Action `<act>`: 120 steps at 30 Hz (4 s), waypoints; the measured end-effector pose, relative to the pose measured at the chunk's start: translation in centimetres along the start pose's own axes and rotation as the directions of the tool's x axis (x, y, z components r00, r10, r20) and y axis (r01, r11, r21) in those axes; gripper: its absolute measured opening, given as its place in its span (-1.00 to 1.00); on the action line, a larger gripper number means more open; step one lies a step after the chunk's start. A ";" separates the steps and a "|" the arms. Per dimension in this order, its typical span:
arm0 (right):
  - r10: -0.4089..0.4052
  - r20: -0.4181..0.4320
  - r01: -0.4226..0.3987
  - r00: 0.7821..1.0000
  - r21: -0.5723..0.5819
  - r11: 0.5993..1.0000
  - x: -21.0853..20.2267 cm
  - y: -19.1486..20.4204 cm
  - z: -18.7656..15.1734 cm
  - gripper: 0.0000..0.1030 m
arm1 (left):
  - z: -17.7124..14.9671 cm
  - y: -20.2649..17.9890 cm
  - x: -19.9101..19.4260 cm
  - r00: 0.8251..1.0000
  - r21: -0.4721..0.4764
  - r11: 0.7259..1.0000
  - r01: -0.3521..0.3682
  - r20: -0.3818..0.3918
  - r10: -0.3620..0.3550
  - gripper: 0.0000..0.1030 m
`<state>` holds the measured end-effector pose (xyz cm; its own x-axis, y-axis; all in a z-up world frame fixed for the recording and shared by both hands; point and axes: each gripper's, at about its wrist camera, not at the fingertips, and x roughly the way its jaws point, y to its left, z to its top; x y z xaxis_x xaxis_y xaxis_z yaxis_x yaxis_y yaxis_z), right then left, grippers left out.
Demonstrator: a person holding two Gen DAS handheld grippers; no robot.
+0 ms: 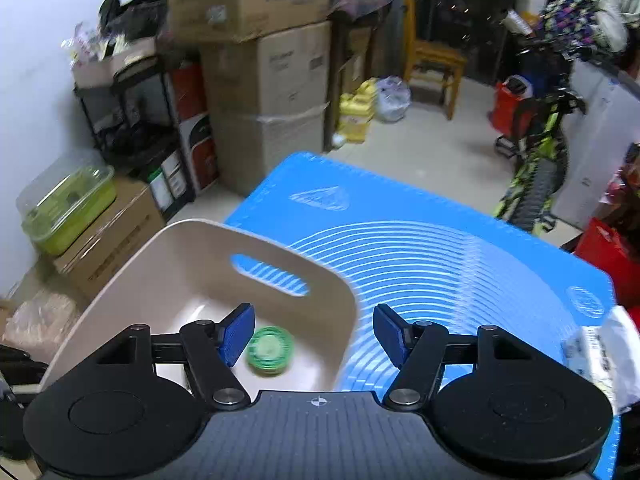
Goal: Organize rigid objects
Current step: 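Move the right gripper back to the mat and grasp the orange-purple toy, then lift the orange-purple toy over the bin rim and drop it inside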
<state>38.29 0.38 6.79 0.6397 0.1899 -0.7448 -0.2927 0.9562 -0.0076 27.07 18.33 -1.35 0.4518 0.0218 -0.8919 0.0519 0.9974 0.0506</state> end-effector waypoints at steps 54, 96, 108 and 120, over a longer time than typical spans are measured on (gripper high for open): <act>-0.063 -0.203 0.127 0.977 0.325 0.937 9.5 -8.6 -12.7 0.11 | -0.3 0.3 -0.1 1.000 0.001 1.000 -0.004 -0.001 0.004 -0.86; 0.308 -0.215 -0.246 0.927 0.274 0.930 6.3 -6.0 -13.9 -0.36 | -0.2 0.2 -0.2 1.000 -0.007 1.000 -0.005 0.000 0.005 -0.86; 0.258 -0.253 -0.213 0.932 0.193 0.958 6.8 -4.5 -14.4 -0.39 | -0.2 0.3 -0.3 1.000 -0.006 1.000 -0.005 -0.001 0.005 -0.86; 0.110 -0.109 -0.097 0.988 0.117 0.988 0.9 -5.6 -11.8 -0.40 | -0.2 0.4 -0.3 1.000 -0.009 1.000 -0.003 -0.002 0.003 -0.86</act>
<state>32.08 -7.46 -1.72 0.5221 0.2685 -0.8095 -0.2685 0.9526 0.1428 26.79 18.72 -1.18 0.4503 0.0249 -0.8925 0.0427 0.9979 0.0494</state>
